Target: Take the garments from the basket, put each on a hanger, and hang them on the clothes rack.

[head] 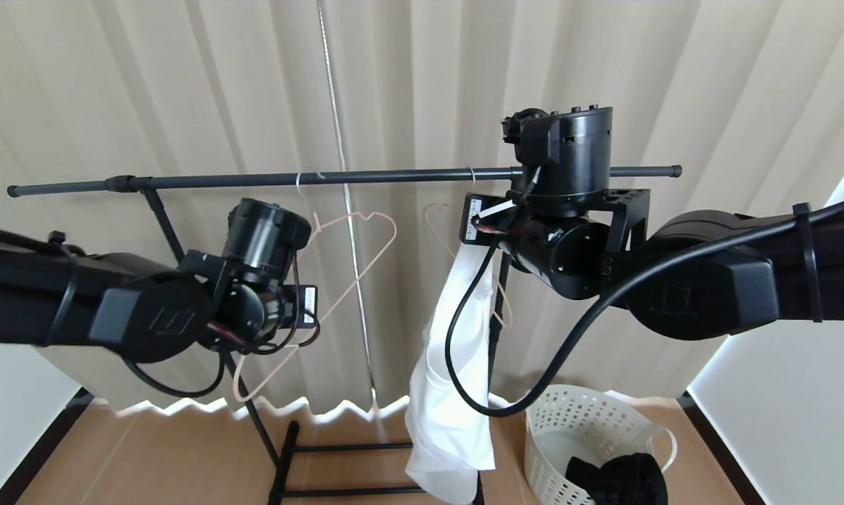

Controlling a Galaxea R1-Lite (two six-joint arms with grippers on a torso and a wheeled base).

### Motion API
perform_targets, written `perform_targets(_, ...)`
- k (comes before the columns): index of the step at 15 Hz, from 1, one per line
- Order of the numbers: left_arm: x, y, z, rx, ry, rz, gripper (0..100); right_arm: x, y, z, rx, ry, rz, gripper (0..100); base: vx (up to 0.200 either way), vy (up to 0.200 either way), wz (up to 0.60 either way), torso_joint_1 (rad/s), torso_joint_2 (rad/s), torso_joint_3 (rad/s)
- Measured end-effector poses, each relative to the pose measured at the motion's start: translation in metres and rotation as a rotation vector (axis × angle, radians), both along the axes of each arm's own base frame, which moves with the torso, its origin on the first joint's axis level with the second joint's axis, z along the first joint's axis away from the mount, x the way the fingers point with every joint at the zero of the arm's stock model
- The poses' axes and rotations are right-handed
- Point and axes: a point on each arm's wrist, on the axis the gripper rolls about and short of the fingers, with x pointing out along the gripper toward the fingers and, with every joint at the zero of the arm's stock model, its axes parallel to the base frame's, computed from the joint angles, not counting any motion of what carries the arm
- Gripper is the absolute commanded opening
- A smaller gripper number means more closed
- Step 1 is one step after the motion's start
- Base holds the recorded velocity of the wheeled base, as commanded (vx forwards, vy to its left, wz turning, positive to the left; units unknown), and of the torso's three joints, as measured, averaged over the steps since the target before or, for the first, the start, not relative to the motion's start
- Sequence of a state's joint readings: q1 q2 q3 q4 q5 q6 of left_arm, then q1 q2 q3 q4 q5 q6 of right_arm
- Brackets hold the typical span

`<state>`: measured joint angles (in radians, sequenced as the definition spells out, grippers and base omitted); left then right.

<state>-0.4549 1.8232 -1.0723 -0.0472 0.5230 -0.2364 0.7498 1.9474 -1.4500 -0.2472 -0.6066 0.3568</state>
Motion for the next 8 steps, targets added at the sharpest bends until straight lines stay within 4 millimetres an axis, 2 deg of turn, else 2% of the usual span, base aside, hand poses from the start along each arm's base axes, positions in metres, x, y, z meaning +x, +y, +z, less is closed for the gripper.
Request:
perform_targets(5, -0.056, 0.022, -0.015, -0.014, -0.112, -0.091, 0, -0.040, -0.014, 0.004, -0.089, 0.004, 0.013, 0, 0.000, 0.000, 0.00, 0.000, 0.00, 0.000)
perform_targets(8, -0.090, 0.037, -0.029, -0.033, -0.166, -0.192, 0, -0.050, -0.020, 0.008, -0.229, -0.020, 0.010, 0, 0.000, 0.000, 0.00, 0.000, 0.00, 0.000)
